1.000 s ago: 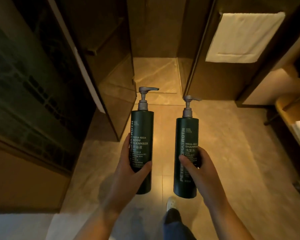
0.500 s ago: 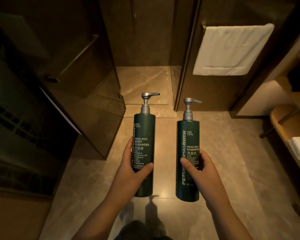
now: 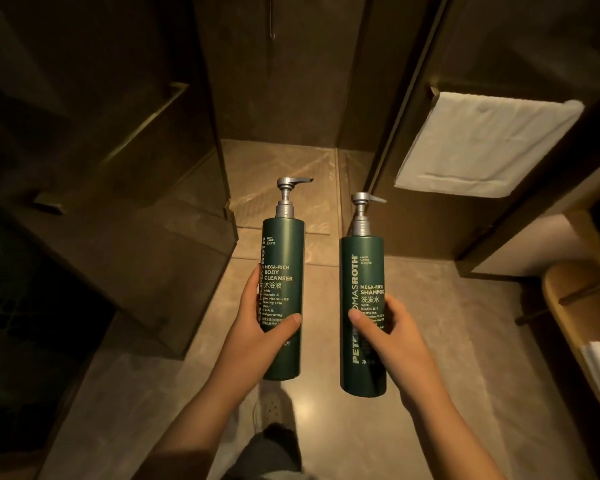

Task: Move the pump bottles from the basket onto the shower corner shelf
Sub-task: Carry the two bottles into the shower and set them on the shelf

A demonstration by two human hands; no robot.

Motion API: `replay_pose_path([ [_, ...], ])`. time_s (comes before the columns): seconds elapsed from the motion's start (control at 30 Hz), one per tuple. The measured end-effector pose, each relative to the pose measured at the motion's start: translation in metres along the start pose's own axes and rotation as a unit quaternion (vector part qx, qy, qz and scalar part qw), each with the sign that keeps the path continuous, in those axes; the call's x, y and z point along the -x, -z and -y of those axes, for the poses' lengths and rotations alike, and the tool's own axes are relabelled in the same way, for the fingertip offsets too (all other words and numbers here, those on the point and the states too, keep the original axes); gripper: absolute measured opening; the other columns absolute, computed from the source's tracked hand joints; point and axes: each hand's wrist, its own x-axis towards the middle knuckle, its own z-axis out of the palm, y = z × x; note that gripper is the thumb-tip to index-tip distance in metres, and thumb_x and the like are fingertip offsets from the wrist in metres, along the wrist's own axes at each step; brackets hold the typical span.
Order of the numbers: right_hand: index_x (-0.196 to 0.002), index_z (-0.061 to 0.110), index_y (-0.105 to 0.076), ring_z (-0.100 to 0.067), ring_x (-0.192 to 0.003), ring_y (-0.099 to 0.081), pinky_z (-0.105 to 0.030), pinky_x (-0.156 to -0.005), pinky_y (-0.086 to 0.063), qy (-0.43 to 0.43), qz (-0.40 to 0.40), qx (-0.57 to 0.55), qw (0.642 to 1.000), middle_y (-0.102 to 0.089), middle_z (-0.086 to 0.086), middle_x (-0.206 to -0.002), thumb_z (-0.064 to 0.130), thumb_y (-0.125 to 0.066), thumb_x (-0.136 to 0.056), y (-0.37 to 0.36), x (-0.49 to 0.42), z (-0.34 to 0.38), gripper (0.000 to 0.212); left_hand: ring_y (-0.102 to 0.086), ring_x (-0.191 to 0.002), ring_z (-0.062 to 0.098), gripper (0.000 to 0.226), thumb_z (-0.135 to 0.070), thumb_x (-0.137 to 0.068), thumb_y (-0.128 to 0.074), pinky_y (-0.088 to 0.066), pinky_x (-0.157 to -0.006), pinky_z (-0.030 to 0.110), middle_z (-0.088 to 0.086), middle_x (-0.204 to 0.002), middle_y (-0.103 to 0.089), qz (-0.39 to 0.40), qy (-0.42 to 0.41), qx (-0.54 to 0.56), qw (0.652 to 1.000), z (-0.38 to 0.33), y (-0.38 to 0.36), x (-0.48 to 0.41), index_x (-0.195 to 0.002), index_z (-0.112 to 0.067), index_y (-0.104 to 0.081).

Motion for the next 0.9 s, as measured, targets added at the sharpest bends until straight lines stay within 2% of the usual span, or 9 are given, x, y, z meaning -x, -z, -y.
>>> replay_pose_path([
  [0.13, -0.109, 0.043, -0.057, -0.005, -0.091, -0.068, -0.026, -0.075, -0.053, 0.015, 0.022, -0.005, 1.000, -0.070, 0.016, -0.102, 0.059, -0.072, -0.060, -0.023, -0.072, 0.039, 0.054, -0.059, -0.101, -0.007, 0.082, -0.018, -0.081, -0.071, -0.046, -0.071, 0.008, -0.035, -0.111, -0.058, 0.000, 0.004, 0.013, 1.000, -0.010, 0.013, -0.069, -0.137, -0.055, -0.024],
  [0.27, -0.110, 0.040, -0.058, -0.007, -0.092, -0.068, -0.024, -0.074, -0.053, 0.029, 0.030, -0.035, 0.999, -0.070, 0.014, -0.103, 0.046, -0.074, -0.070, -0.040, -0.129, 0.058, 0.044, -0.058, -0.106, -0.003, 0.086, -0.026, -0.071, -0.071, -0.046, -0.079, 0.015, -0.032, -0.116, -0.057, 0.020, 0.009, 0.015, 1.000, -0.020, 0.017, -0.130, -0.139, -0.052, -0.024],
  [0.37, -0.109, 0.042, -0.057, -0.005, -0.090, -0.068, -0.020, -0.068, -0.054, 0.012, 0.028, -0.040, 0.999, -0.070, 0.017, -0.101, 0.050, -0.073, -0.067, -0.044, -0.162, 0.065, 0.046, -0.059, -0.106, -0.002, 0.085, -0.022, -0.069, -0.071, -0.045, -0.080, 0.016, -0.028, -0.119, -0.057, 0.010, 0.016, 0.010, 1.000, -0.025, 0.018, -0.167, -0.135, -0.054, -0.028],
  [0.47, -0.109, 0.042, -0.057, -0.005, -0.089, -0.068, -0.023, -0.071, -0.054, -0.009, 0.025, -0.041, 0.999, -0.070, 0.017, -0.100, 0.052, -0.072, -0.064, -0.039, -0.199, 0.071, 0.049, -0.061, -0.101, -0.001, 0.084, -0.021, -0.069, -0.072, -0.046, -0.080, 0.020, -0.020, -0.121, -0.057, 0.003, 0.034, -0.002, 0.999, -0.028, 0.017, -0.204, -0.133, -0.054, -0.029],
  [0.6, -0.105, 0.041, -0.058, -0.005, -0.086, -0.069, -0.023, -0.071, -0.052, -0.021, 0.035, -0.035, 0.999, -0.071, 0.017, -0.096, 0.054, -0.073, -0.059, -0.030, -0.262, 0.079, 0.051, -0.060, -0.095, -0.007, 0.086, -0.019, -0.075, -0.073, -0.046, -0.074, 0.014, -0.027, -0.115, -0.056, -0.007, 0.039, -0.031, 0.999, -0.033, 0.008, -0.257, -0.140, -0.047, -0.024],
  [0.67, -0.106, 0.040, -0.058, -0.006, -0.088, -0.069, -0.024, -0.073, -0.052, -0.019, 0.049, -0.033, 0.998, -0.071, 0.016, -0.097, 0.055, -0.073, -0.059, -0.025, -0.297, 0.085, 0.052, -0.058, -0.094, -0.011, 0.083, -0.015, -0.079, -0.071, -0.043, -0.074, 0.016, -0.031, -0.110, -0.057, -0.015, 0.046, -0.034, 0.998, -0.037, -0.002, -0.286, -0.140, -0.047, -0.024],
  [0.73, -0.109, 0.037, -0.058, -0.008, -0.090, -0.068, -0.029, -0.078, -0.052, -0.016, 0.061, -0.033, 0.997, -0.071, 0.013, -0.100, 0.054, -0.073, -0.060, -0.018, -0.333, 0.093, 0.054, -0.058, -0.092, -0.011, 0.080, -0.017, -0.080, -0.070, -0.043, -0.072, 0.018, -0.027, -0.111, -0.058, -0.020, 0.054, -0.032, 0.998, -0.045, -0.015, -0.318, -0.140, -0.045, -0.026],
  [0.8, -0.110, 0.040, -0.057, -0.004, -0.090, -0.067, -0.031, -0.080, -0.052, -0.013, 0.073, -0.026, 0.997, -0.070, 0.016, -0.101, 0.055, -0.073, -0.061, -0.007, -0.368, 0.105, 0.054, -0.056, -0.094, -0.015, 0.079, -0.018, -0.081, -0.070, -0.042, -0.072, 0.016, -0.029, -0.114, -0.054, -0.019, 0.049, -0.037, 0.998, -0.058, -0.031, -0.351, -0.136, -0.051, -0.025],
  [0.9, -0.109, 0.047, -0.055, 0.004, -0.089, -0.064, -0.024, -0.074, -0.050, 0.001, 0.088, -0.004, 0.996, -0.067, 0.026, -0.099, 0.062, -0.072, -0.064, 0.014, -0.418, 0.124, 0.051, -0.054, -0.097, -0.018, 0.080, -0.019, -0.080, -0.070, -0.042, -0.075, 0.017, -0.037, -0.113, -0.052, -0.018, 0.043, -0.026, 0.999, -0.080, -0.056, -0.400, -0.125, -0.064, -0.022],
])
